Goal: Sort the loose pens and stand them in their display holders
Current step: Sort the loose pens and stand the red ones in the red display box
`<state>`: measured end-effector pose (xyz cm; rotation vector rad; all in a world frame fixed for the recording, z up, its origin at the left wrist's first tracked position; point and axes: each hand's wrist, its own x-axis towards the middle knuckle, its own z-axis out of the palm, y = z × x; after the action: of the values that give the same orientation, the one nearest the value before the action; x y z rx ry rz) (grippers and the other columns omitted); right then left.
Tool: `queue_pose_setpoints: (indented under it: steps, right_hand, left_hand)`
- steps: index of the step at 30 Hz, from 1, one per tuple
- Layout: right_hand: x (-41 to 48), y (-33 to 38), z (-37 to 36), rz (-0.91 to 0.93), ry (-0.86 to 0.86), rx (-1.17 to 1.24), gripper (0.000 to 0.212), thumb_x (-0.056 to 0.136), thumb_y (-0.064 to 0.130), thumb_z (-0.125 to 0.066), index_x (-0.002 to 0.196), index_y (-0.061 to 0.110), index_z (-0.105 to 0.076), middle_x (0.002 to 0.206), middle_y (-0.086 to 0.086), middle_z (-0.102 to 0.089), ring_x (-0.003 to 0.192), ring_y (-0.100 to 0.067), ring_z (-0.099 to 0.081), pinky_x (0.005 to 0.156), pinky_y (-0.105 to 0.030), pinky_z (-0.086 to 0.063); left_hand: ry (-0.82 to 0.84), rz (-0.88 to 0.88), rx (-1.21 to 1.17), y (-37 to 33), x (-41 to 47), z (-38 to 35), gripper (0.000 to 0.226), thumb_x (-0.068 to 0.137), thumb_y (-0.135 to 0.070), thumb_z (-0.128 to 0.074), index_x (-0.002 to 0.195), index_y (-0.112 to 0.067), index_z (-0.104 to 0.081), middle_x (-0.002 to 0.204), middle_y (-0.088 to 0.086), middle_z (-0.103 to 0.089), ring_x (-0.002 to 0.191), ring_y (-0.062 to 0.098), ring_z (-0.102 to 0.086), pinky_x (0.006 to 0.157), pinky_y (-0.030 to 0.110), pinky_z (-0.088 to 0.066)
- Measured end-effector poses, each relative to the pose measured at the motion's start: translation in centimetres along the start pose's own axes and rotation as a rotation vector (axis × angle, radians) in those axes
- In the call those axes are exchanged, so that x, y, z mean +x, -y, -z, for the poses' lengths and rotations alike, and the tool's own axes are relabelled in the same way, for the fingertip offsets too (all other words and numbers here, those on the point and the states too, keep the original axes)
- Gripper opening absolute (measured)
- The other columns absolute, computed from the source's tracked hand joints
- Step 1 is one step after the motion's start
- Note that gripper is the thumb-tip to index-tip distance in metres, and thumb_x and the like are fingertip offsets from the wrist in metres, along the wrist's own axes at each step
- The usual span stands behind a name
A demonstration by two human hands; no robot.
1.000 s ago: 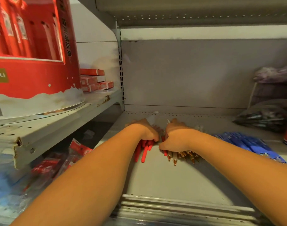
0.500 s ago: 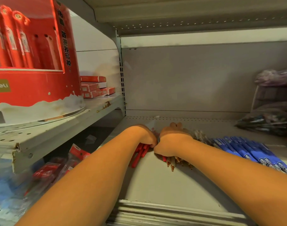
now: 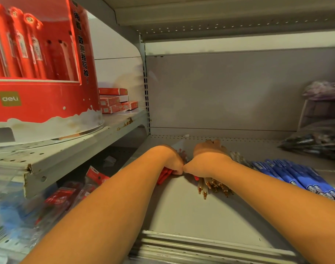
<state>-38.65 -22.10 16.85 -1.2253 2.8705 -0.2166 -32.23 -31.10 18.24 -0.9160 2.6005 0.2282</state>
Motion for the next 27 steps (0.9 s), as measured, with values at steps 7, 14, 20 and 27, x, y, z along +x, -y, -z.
queue_pose_setpoints:
  steps: [7, 14, 20, 27]
  right_hand:
    - [0.8, -0.3, 0.7, -0.056, -0.084, 0.139, 0.038, 0.077, 0.054, -0.065, 0.082, 0.017, -0.062, 0.087, -0.004, -0.064, 0.092, -0.026, -0.062, 0.078, -0.033, -0.054]
    - [0.3, -1.3, 1.7, -0.102, -0.099, 0.367, 0.04, 0.084, 0.051, -0.065, 0.072, 0.016, -0.05, 0.071, -0.001, -0.053, 0.064, -0.015, -0.053, 0.055, -0.026, -0.044]
    - [0.0, -1.8, 2.4, -0.126, -0.179, 0.623, 0.039, 0.085, 0.048, -0.063, 0.065, 0.018, -0.049, 0.06, 0.001, -0.046, 0.051, -0.016, -0.045, 0.049, -0.022, -0.037]
    - [-1.5, -2.3, 3.6, -0.066, -0.102, 1.296, 0.031, 0.09, 0.018, -0.064, 0.062, 0.013, -0.051, 0.062, -0.004, -0.067, 0.077, -0.015, -0.07, 0.078, -0.023, -0.05]
  left_hand:
    - [-0.185, -0.034, -0.065, 0.0, -0.3, -0.8, 0.042, 0.094, -0.01, -0.053, 0.136, -0.01, -0.05, 0.114, 0.005, -0.057, 0.115, 0.028, -0.061, 0.09, 0.035, -0.051]
    - [-0.242, 0.031, -0.247, 0.8, 0.9, -1.0, 0.012, 0.09, -0.014, -0.057, 0.098, -0.012, -0.048, 0.078, 0.007, -0.051, 0.069, 0.021, -0.057, 0.06, 0.028, -0.05]
    - [-0.151, 0.134, -0.643, 2.0, 1.7, -1.2, 0.02, 0.073, 0.003, -0.042, 0.091, -0.005, -0.048, 0.052, 0.007, -0.047, 0.031, 0.016, -0.041, 0.041, 0.019, -0.04]
    - [-0.233, -0.042, -0.938, 1.6, -0.5, -0.2, 0.018, 0.076, 0.003, -0.046, 0.091, -0.005, -0.051, 0.053, 0.008, -0.043, 0.041, 0.018, -0.039, 0.046, 0.025, -0.036]
